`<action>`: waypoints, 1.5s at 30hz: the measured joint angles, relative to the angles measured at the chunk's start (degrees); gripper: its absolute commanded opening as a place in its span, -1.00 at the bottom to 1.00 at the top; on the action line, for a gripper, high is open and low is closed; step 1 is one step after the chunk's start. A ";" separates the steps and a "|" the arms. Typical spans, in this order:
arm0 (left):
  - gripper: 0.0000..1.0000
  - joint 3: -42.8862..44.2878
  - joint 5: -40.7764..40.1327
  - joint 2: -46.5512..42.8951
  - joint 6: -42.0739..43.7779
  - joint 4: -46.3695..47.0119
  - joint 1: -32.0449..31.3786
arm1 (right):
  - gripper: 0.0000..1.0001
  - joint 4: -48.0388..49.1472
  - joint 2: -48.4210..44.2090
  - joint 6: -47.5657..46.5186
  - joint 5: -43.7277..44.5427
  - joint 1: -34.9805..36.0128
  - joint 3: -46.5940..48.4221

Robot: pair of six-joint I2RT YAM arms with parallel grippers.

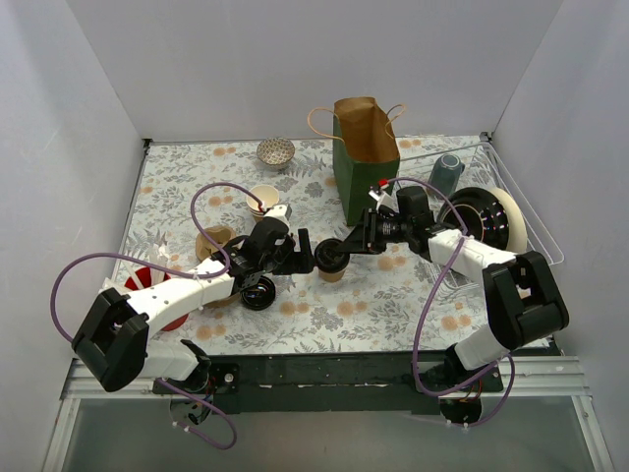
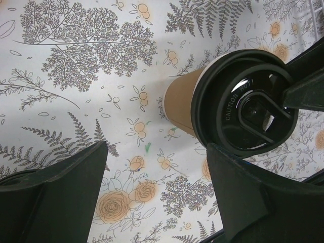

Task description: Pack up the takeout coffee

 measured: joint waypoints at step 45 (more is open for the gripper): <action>0.40 6.86 5.25 8.52 0.66 4.11 0.33 | 0.12 -10.62 -3.93 -8.15 7.30 0.63 1.70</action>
